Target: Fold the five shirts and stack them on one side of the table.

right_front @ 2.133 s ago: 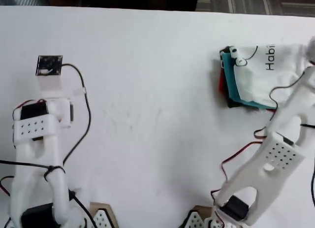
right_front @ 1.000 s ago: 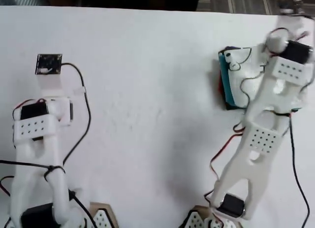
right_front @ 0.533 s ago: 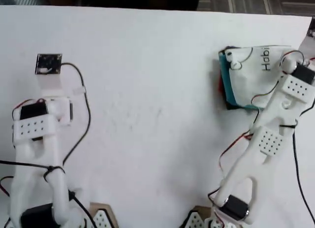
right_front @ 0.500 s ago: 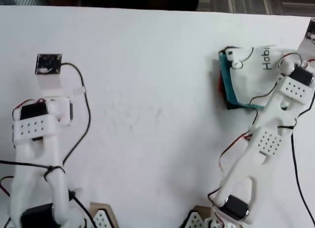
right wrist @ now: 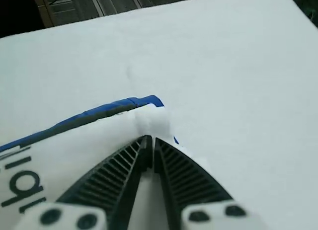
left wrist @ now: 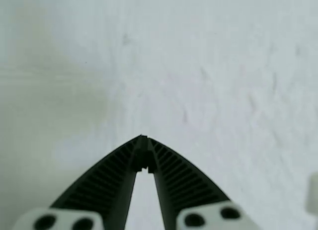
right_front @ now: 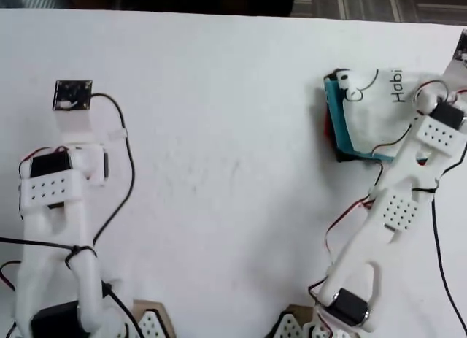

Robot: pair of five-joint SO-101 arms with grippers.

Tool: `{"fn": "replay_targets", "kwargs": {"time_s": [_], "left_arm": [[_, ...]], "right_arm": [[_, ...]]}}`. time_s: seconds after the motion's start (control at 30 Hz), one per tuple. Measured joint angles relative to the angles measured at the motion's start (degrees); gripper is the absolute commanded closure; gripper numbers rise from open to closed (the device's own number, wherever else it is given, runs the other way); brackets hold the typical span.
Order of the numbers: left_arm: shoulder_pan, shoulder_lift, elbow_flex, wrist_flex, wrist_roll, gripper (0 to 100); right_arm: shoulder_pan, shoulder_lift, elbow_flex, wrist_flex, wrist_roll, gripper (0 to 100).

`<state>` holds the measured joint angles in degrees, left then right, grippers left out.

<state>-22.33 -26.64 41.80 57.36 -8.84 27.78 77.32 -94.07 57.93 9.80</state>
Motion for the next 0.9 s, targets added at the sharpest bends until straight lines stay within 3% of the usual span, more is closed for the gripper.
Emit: {"fn": "replay_targets", "kwargs": {"time_s": [0.27,0.47,0.9], "left_arm": [[0.0,0.0,0.0,0.0,0.0,97],[0.0,0.0,0.0,0.0,0.0,97],[0.0,0.0,0.0,0.0,0.0,97]], "right_arm": [[-2.4,-13.6,0.0,6.6,0.1,97.8],[-3.0,-14.8,0.3,9.0,0.1,97.8],[-3.0,5.0,0.8,-14.1,0.2,97.8]]}}
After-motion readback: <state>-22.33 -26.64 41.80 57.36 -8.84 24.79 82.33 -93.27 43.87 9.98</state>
